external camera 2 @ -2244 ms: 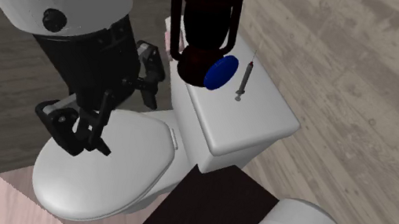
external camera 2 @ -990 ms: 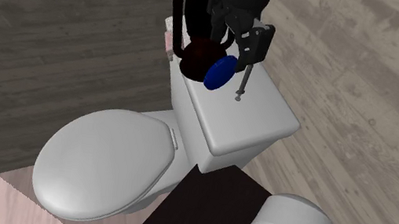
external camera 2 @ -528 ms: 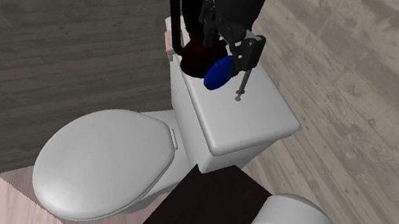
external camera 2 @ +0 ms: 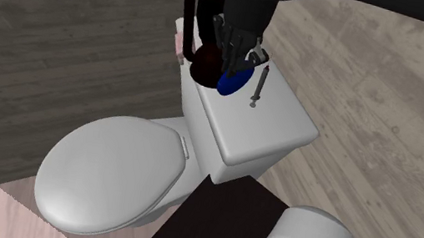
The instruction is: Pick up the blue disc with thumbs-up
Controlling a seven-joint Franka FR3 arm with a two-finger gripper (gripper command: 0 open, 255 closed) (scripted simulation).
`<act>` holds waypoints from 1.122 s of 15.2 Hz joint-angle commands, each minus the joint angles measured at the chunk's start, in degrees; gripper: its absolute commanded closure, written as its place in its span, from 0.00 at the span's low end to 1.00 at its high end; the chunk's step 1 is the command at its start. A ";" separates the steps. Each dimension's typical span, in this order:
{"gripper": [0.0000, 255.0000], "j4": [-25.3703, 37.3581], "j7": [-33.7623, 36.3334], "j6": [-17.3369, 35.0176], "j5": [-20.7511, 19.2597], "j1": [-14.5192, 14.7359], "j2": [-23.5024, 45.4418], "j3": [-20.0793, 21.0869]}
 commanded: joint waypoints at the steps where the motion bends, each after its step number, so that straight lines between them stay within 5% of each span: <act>1: 1.00 -0.42 -0.03 -0.15 -0.05 1.06 0.81 0.36; 17: 1.00 10.20 -1.41 -8.45 3.14 2.39 3.21 3.31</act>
